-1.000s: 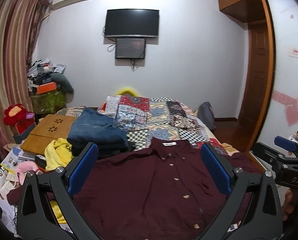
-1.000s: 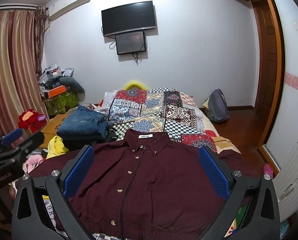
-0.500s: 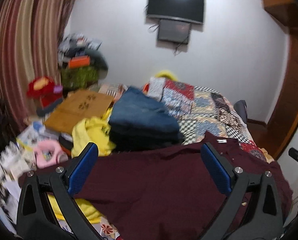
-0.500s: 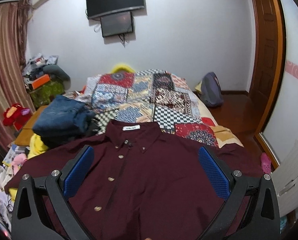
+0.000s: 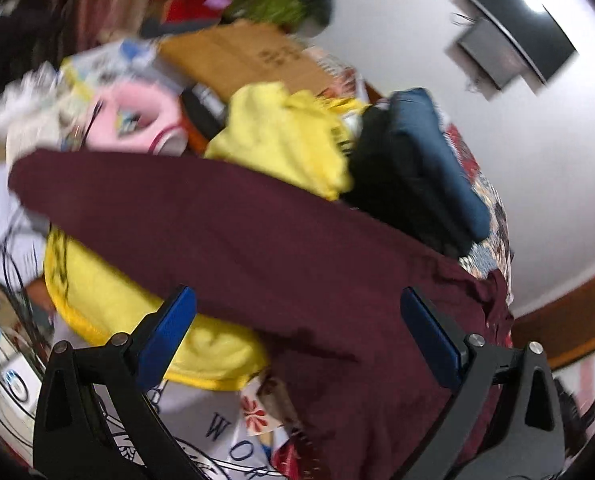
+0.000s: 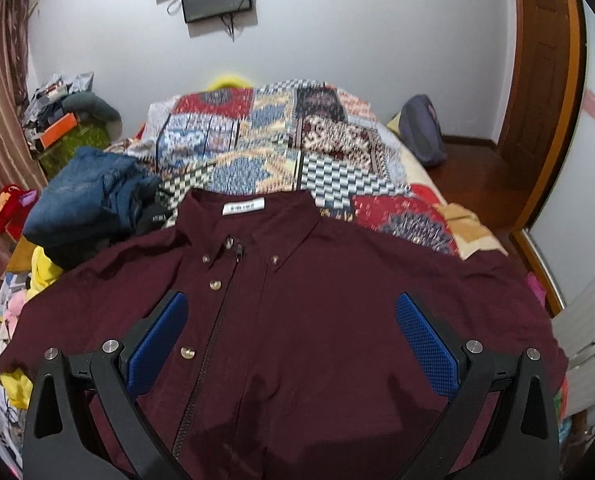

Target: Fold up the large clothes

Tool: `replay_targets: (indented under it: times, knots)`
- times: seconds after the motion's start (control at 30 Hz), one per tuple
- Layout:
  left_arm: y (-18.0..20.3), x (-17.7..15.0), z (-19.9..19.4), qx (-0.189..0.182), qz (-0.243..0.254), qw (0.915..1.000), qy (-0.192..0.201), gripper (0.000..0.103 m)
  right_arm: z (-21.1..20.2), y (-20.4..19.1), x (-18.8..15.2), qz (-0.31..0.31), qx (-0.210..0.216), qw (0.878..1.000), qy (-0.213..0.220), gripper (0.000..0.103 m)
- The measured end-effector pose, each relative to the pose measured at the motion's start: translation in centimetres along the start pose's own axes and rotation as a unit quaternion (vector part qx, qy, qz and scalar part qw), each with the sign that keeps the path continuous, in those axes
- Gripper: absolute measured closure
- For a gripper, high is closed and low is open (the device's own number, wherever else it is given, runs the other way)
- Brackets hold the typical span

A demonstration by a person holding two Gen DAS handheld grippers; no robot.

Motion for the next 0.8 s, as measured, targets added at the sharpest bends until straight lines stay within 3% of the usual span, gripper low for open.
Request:
replay_targets:
  times: [0.13,0.3,0.53,0.63,0.7,0.8]
  knots:
    - [-3.4,-0.4,1.9,-0.018,-0.063,0.9977,-0.018,0.001,1.5,0.0,0.1,0.005,-0.003,1.0,-0.019,0.0]
    - [-7.2,-0.5,4.4,-0.041,-0.138,0.9891,-0.032,0.013,2.3,0.2,0.3,0.01,-0.008,0.999,-0.03,0.0]
    - [-9.5,0.4,6.4,-0.02,-0.169,0.9852,-0.024,0.024,2.3,0.2,0.5,0.012,-0.015,0.999,-0.032,0.0]
    - [-8.9,1.2,6.2,0.019,-0.148,0.9886,-0.018,0.037,2.1,0.2,0.5,0.013,-0.014,0.999,-0.031,0.0]
    - [-8.0,1.8,6.0,0.075,-0.116,0.9902,-0.021,0.061,1.9,0.1,0.5,0.014,-0.011,0.999,-0.029,0.0]
    - [-6.3,2.8,5.5,0.137,-0.058,0.9888,-0.014,0.081,1.5,-0.1,0.6,0.016,-0.004,1.0,-0.025,0.0]
Point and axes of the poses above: each gripper's, at about its wrist camera, not at the fingertips, and z roughly the way its jaws point, y to its right, x to its top, the point moved 3 cm from there along z, roughly the way its jaws point, and after that the axes turned 7 degrees about z, right-handed, at the moved point
